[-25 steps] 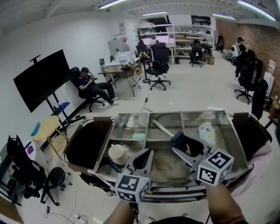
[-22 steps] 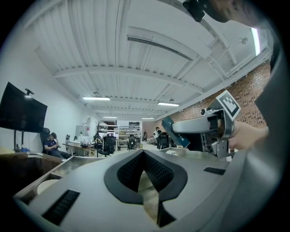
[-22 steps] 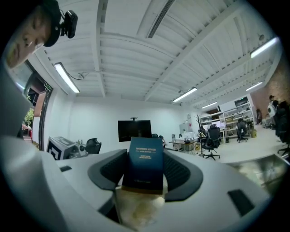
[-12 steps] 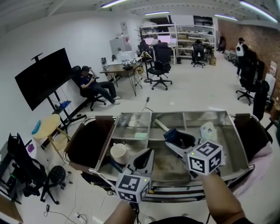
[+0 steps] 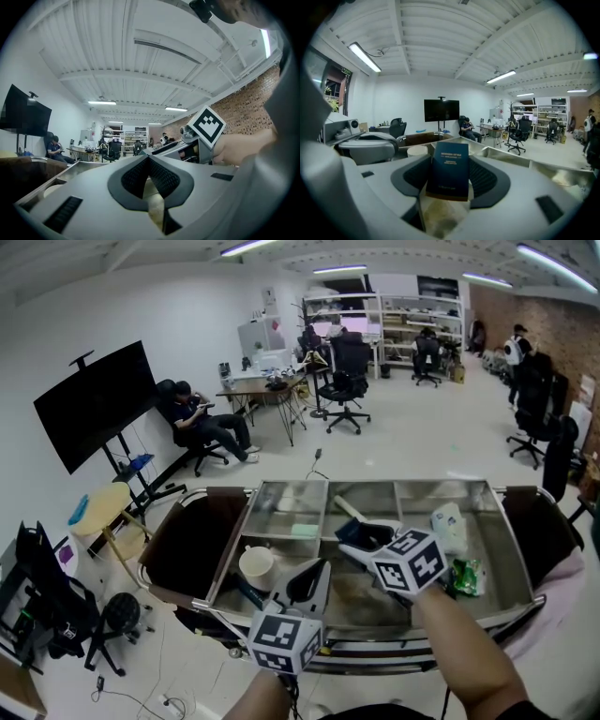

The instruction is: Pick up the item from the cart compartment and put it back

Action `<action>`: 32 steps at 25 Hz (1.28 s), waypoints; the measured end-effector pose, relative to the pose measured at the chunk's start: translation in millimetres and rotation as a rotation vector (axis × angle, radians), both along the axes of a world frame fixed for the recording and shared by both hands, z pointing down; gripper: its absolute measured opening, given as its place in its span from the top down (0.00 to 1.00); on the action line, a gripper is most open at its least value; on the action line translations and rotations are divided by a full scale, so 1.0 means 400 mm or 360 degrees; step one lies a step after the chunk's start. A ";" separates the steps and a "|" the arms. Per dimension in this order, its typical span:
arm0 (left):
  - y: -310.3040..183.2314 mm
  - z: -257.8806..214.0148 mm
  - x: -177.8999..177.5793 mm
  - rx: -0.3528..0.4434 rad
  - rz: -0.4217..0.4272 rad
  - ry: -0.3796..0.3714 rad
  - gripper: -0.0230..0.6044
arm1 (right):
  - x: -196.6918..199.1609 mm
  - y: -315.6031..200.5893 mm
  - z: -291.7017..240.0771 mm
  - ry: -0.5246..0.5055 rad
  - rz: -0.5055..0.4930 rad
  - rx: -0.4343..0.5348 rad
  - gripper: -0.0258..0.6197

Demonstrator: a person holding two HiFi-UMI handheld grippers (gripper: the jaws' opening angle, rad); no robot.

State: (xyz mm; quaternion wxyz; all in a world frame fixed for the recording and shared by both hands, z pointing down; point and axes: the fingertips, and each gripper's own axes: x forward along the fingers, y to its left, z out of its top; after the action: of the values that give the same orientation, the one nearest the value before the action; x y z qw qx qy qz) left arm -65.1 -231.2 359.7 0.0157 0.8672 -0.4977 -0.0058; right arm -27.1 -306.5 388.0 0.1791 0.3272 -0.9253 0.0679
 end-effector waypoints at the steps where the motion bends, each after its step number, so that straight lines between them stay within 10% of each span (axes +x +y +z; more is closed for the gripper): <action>1: 0.001 0.001 -0.002 0.0000 -0.0002 0.0001 0.96 | -0.003 -0.003 0.008 0.0021 -0.0006 -0.0010 0.55; 32: -0.007 0.008 -0.011 -0.0005 -0.0020 0.0006 0.96 | -0.032 -0.001 0.115 0.0305 -0.0125 -0.0104 0.44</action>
State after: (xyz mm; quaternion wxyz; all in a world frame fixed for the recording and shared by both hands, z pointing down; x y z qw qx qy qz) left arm -69.6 -234.0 362.8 0.0179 0.8640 -0.5031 -0.0068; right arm -40.1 -307.0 434.2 0.2798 0.2898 -0.9134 0.0593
